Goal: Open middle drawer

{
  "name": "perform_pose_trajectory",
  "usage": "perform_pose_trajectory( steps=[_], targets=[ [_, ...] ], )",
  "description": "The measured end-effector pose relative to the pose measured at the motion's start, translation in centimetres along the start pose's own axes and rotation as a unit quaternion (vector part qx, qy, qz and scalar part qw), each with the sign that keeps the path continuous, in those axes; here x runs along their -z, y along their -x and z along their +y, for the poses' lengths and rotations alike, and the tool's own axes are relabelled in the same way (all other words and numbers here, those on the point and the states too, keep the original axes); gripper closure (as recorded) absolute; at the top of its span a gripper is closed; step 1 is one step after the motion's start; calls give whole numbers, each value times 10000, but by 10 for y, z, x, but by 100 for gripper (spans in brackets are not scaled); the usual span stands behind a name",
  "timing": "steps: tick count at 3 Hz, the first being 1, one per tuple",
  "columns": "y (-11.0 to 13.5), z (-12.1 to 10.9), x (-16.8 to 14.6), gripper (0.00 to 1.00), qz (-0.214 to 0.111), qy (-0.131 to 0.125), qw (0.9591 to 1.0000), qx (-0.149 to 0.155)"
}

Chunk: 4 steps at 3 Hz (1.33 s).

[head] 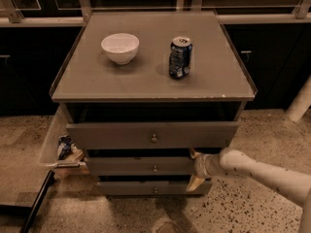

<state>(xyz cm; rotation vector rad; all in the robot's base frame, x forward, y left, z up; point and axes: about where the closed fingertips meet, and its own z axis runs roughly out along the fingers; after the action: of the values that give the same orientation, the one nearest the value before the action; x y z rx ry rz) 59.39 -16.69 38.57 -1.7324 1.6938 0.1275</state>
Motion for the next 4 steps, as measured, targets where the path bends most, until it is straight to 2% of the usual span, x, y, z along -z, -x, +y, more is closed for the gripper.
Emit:
perform_pose_trajectory(
  steps=[1, 4],
  targets=[
    [0, 0, 0, 19, -1, 0, 10000, 0],
    [5, -7, 7, 88, -1, 0, 10000, 0]
  ],
)
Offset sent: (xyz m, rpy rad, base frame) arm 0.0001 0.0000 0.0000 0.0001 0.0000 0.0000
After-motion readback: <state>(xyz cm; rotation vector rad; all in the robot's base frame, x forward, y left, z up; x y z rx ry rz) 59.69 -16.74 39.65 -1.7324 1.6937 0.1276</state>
